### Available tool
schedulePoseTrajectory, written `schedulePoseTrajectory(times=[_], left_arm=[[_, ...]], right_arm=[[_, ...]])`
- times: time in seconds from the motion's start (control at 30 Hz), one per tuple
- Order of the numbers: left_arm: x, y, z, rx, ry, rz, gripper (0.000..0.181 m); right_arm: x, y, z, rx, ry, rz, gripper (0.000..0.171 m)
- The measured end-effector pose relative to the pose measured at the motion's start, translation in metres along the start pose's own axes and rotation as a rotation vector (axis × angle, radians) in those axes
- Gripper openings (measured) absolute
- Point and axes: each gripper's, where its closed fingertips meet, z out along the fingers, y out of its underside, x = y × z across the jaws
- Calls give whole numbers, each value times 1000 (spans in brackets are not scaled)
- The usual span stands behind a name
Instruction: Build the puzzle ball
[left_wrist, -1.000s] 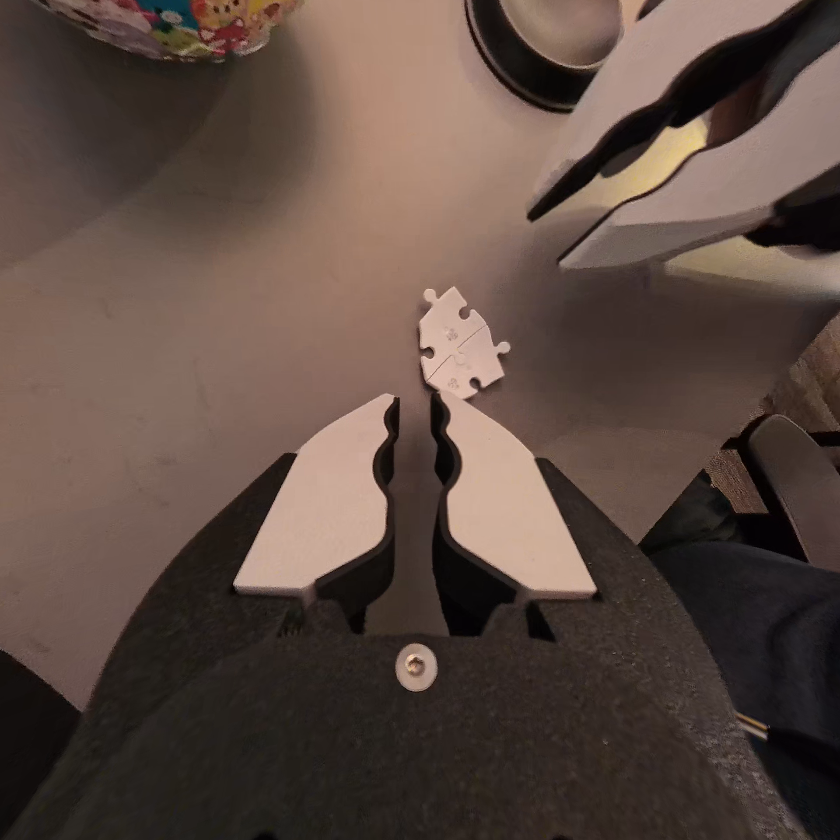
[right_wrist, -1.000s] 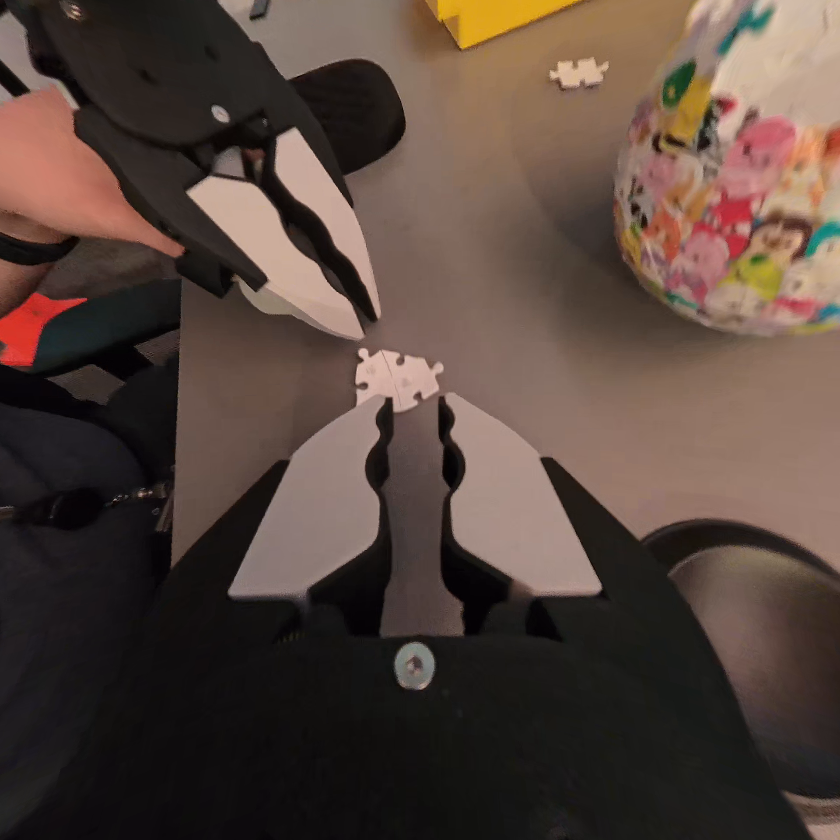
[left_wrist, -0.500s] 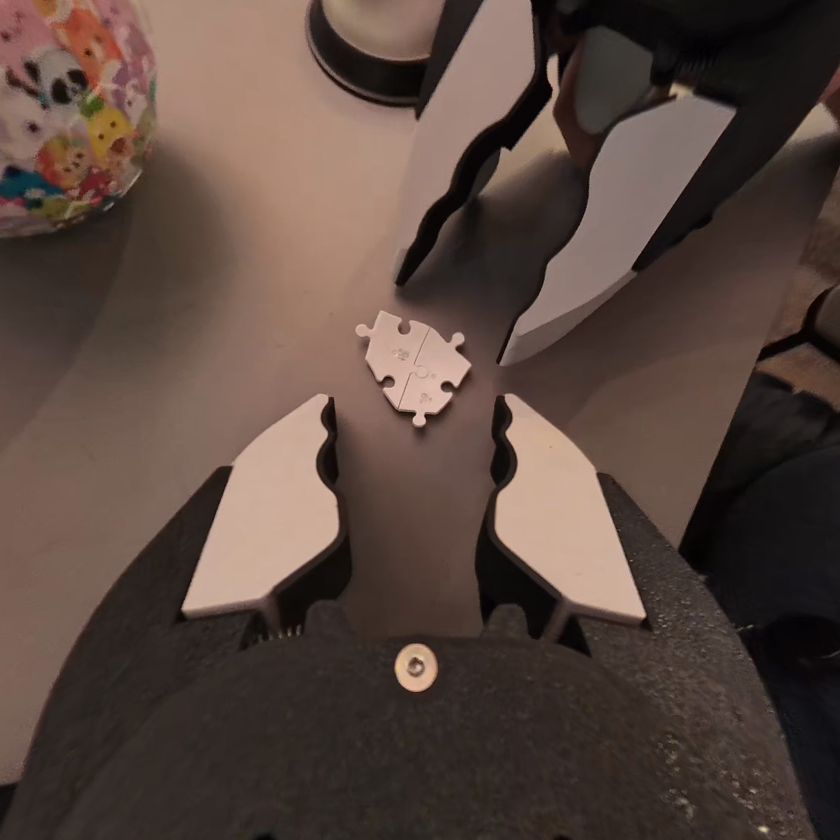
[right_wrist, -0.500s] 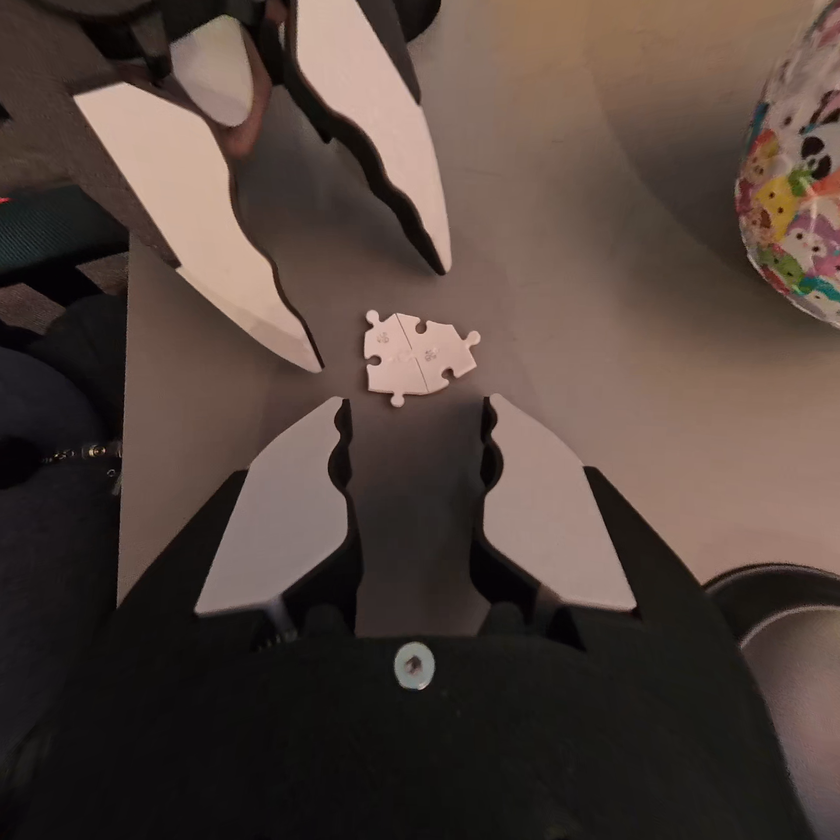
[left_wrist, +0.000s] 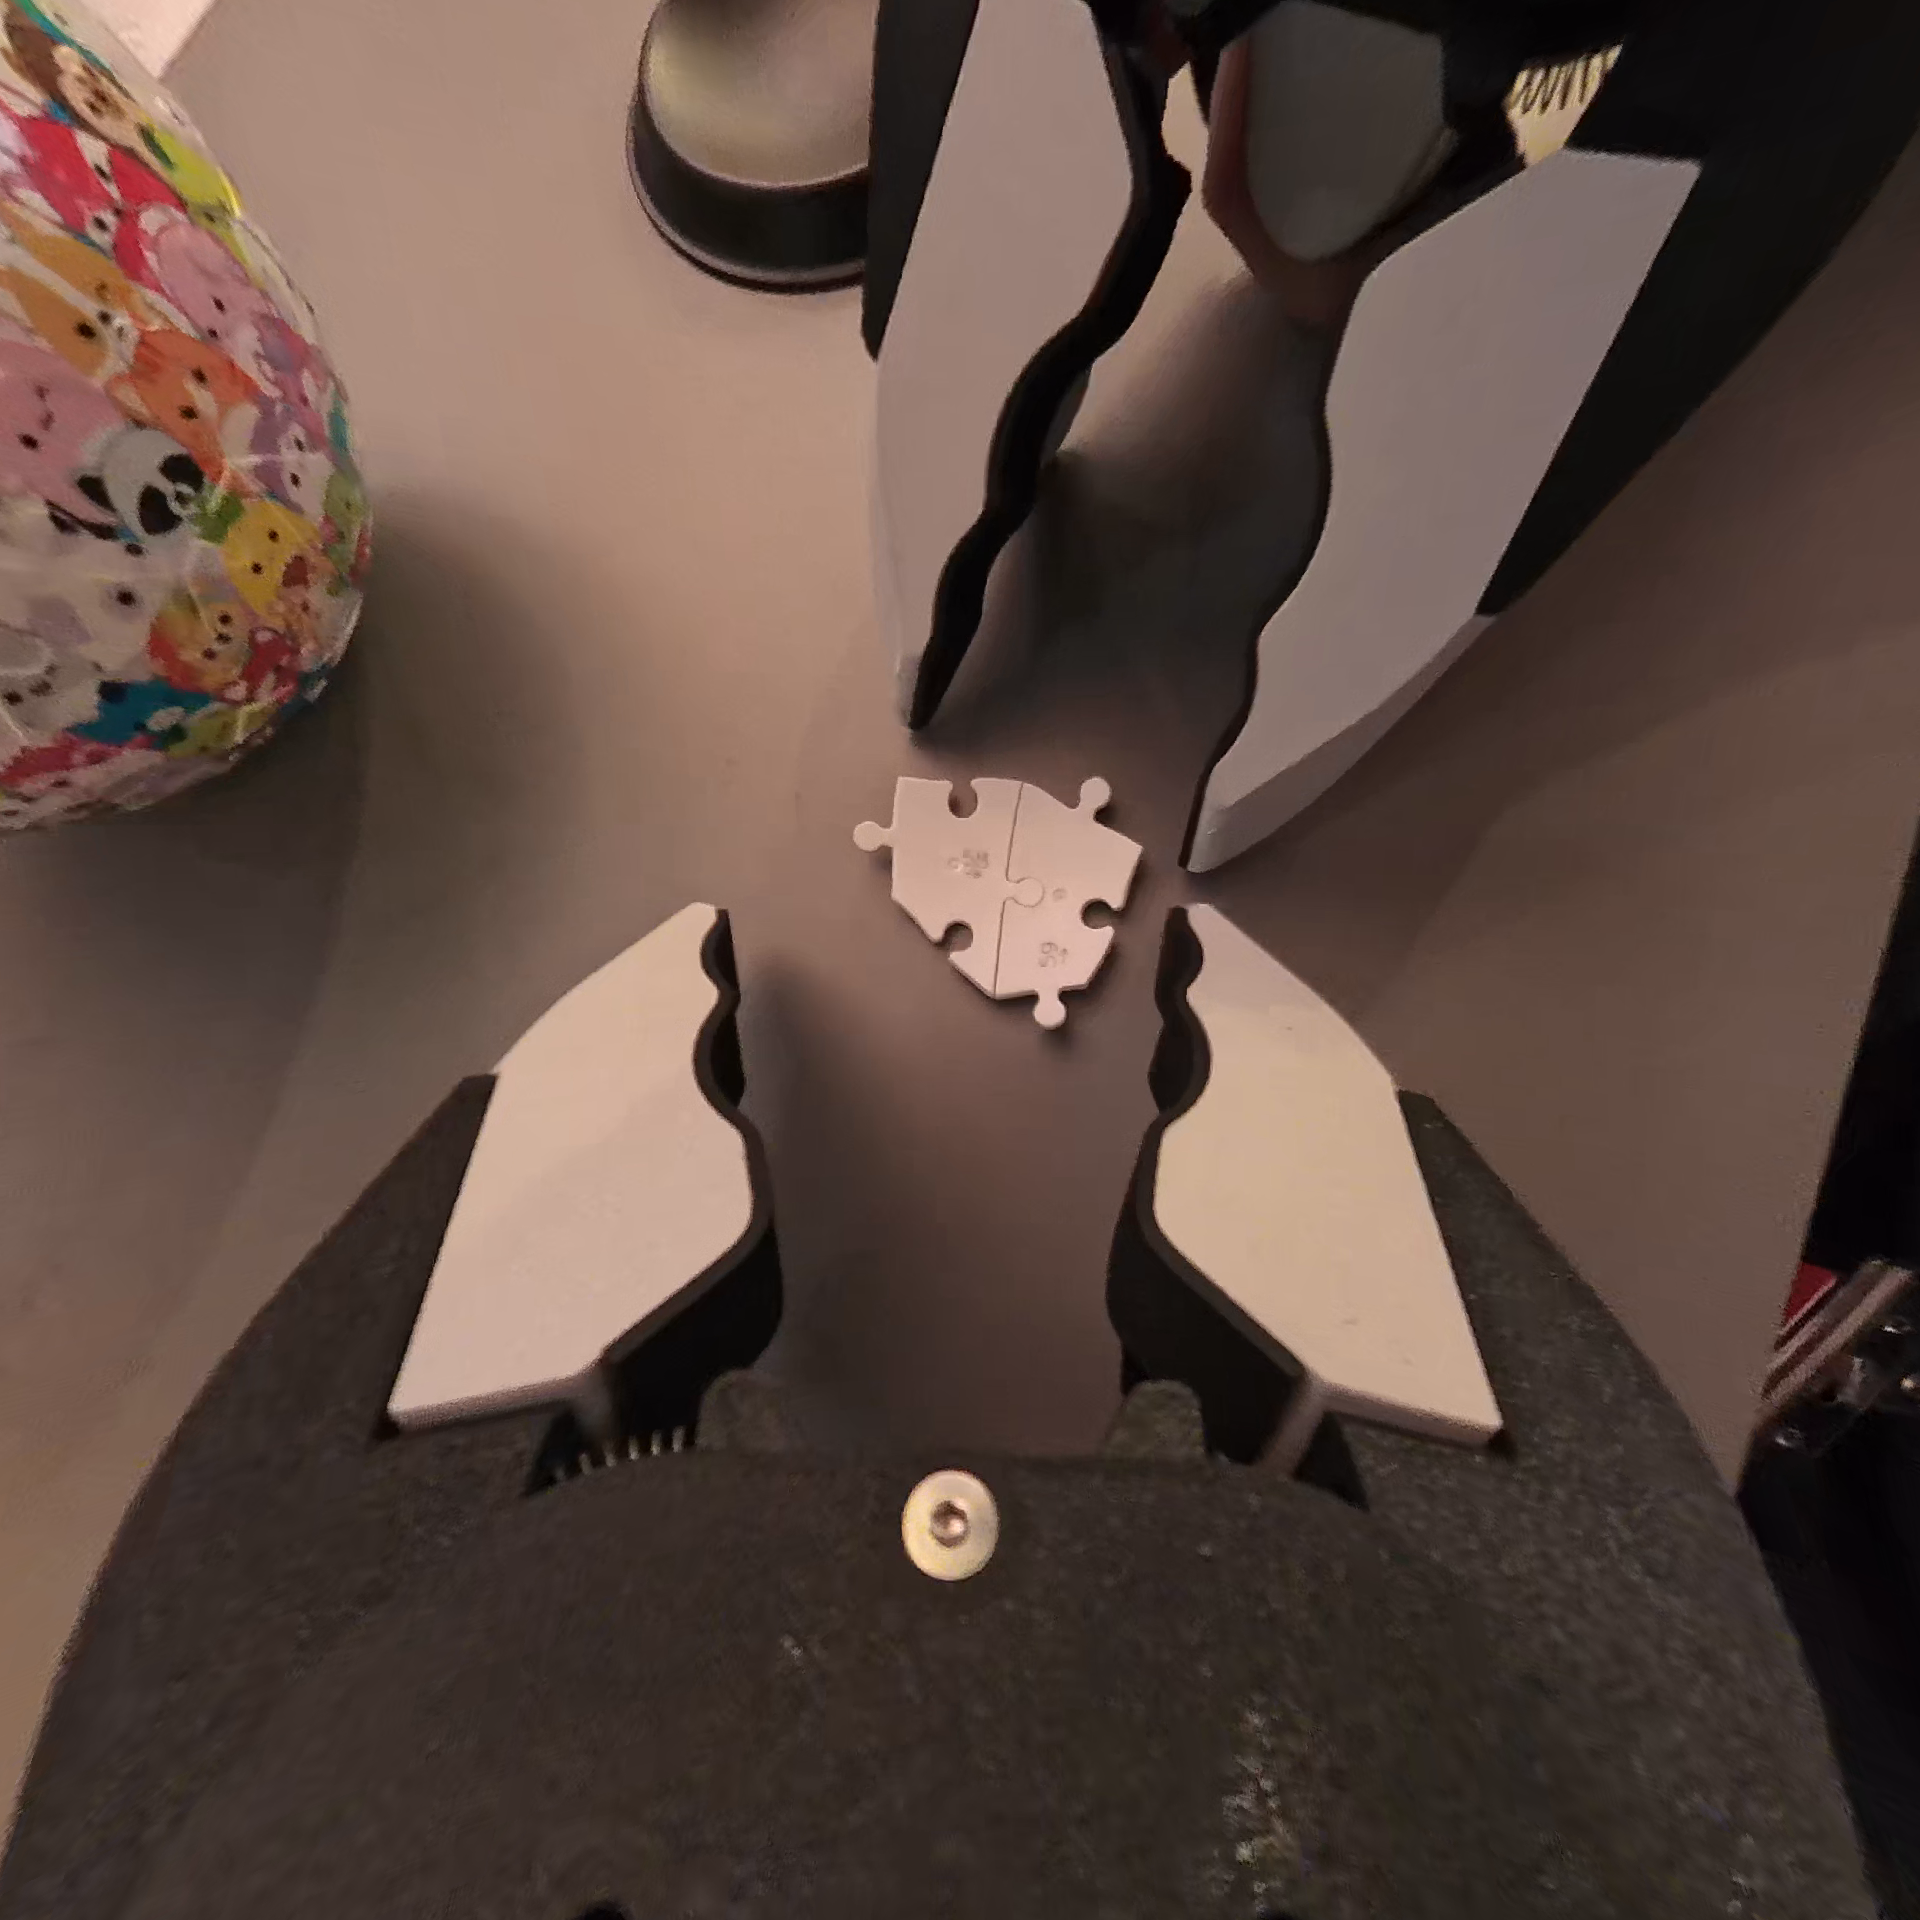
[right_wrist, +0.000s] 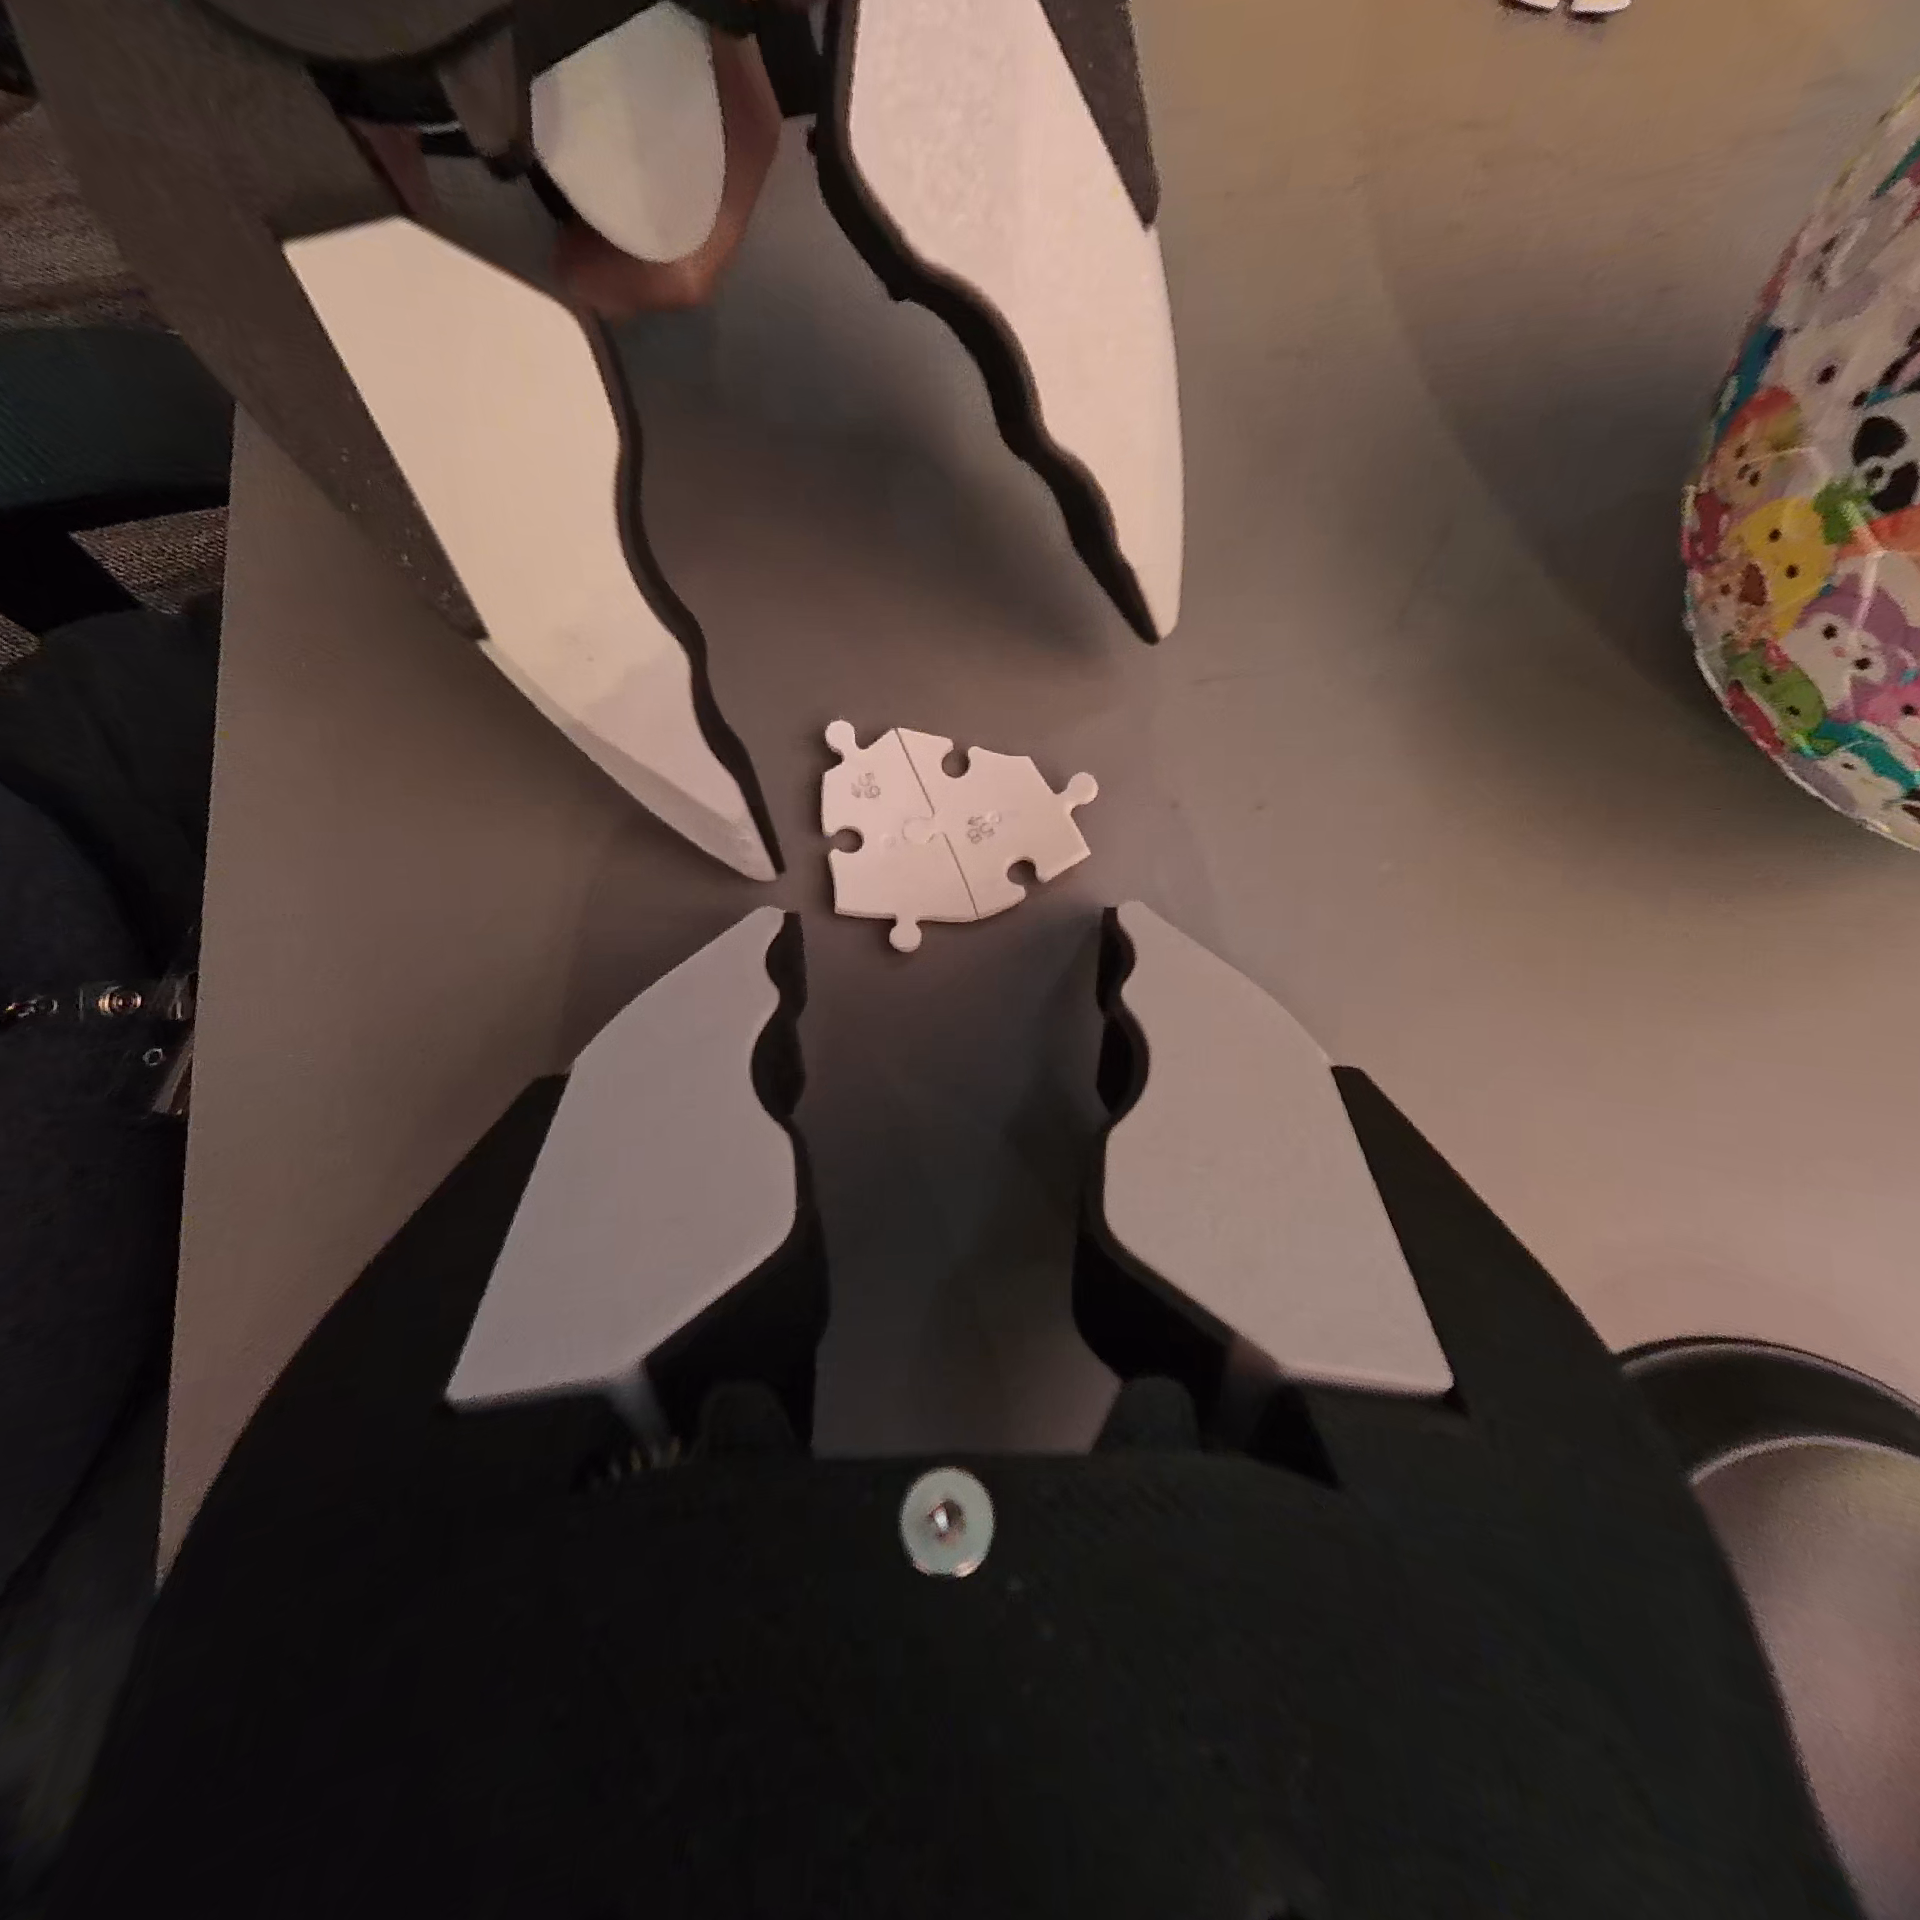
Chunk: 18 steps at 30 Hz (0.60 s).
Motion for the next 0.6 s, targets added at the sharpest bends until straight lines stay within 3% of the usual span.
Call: schedulePoseTrajectory(times=[0.6], left_arm=[[5,1,4,20,50,-114,64]], right_arm=[[1,1,0,-9,2,1,52]])
